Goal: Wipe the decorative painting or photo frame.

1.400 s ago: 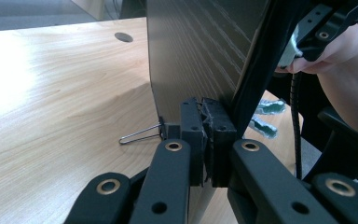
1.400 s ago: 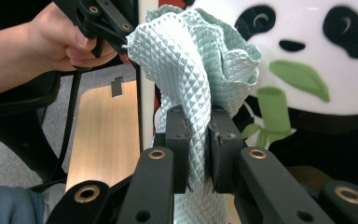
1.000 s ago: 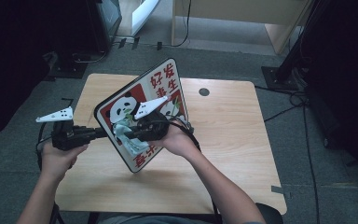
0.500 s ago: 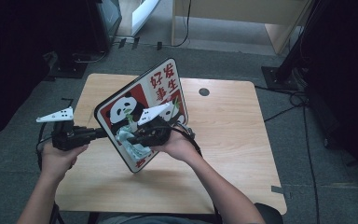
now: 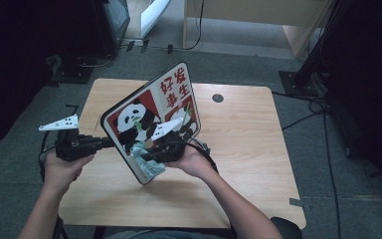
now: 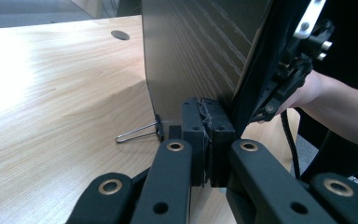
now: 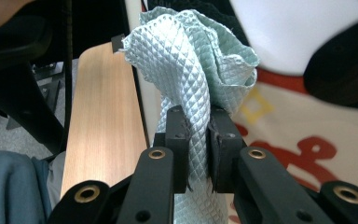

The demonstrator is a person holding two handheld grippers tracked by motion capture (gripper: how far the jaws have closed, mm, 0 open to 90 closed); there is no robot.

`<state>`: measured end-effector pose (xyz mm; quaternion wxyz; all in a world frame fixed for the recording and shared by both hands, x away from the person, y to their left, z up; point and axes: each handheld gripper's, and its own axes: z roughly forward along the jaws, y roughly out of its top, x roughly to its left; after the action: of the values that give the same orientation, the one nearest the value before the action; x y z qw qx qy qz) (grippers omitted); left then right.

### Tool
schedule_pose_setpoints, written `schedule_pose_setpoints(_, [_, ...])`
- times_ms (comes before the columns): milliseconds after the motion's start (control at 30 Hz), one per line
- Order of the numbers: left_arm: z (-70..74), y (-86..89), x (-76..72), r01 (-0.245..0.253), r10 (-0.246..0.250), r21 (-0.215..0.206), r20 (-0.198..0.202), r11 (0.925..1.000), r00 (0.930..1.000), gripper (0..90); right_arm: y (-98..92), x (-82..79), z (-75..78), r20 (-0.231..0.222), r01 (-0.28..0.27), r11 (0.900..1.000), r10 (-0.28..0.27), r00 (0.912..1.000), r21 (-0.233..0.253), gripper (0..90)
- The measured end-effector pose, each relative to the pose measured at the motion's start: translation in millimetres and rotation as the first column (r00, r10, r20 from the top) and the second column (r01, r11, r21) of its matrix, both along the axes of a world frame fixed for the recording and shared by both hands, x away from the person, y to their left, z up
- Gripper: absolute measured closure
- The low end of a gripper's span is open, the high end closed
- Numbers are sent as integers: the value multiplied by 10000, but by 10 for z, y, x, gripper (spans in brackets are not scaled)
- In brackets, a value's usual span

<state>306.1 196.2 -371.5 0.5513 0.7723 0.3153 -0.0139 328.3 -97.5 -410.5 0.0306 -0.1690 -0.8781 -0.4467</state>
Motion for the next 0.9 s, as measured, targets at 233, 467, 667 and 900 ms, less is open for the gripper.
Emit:
schedule_pose_setpoints(233, [-3,-1,-1,-3,3,-25,17,10000,10000,887,-33,-19,-128,-150,90,10000,-90,9998,-41,809])
schedule_pose_setpoints(467, [-8,4,0,39,-38,-28,26,10000,10000,887,-59,-58,-276,-417,219,9996,-227,9989,-179,810])
schedule_pose_setpoints(667, [-13,6,6,93,-93,-75,25,9999,10000,887,-82,-80,-415,-562,164,9991,-186,9982,-383,810])
schedule_pose_setpoints(900, [-13,9,19,133,-133,-93,29,9999,9999,888,-100,-107,-544,-717,212,9983,-250,9971,-534,810])
